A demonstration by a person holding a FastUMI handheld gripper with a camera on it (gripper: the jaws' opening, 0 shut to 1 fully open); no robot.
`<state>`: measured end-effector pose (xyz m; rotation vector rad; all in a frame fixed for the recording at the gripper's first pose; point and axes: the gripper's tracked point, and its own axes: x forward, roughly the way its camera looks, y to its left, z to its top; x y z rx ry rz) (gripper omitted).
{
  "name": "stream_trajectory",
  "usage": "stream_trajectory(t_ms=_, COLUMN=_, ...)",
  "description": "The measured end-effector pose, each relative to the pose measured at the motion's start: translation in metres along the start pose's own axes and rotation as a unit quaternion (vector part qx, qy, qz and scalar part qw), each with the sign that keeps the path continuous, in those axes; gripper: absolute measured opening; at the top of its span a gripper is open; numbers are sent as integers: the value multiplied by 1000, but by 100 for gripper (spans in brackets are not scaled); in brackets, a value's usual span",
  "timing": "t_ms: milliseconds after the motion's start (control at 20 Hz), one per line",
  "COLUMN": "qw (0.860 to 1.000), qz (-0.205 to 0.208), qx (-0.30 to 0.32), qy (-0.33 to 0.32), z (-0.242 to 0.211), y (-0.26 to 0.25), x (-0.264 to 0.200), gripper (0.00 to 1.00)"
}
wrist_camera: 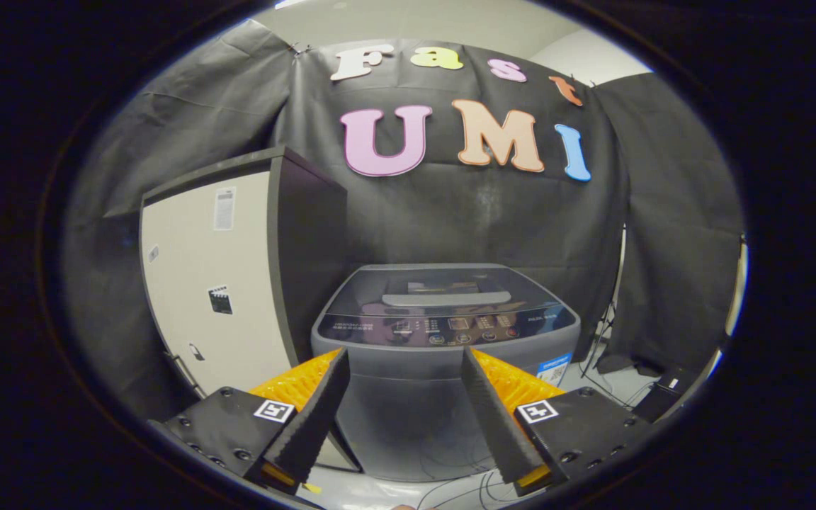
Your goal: Put the clothes into the washing machine and then close the washing machine lid.
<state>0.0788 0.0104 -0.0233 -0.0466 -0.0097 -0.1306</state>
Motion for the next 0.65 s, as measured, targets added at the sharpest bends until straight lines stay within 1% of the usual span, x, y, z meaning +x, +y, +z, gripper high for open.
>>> stream_trajectory(t_ms=250, qw=1000, qz=-6, qx=-5, qy=1, z=-2, y=-6, x=-1, gripper=98)
stream_trajectory(t_ms=650, qw=1000, qz=0, qx=3, qy=-23, z=18, y=-5, x=-8, gripper=98)
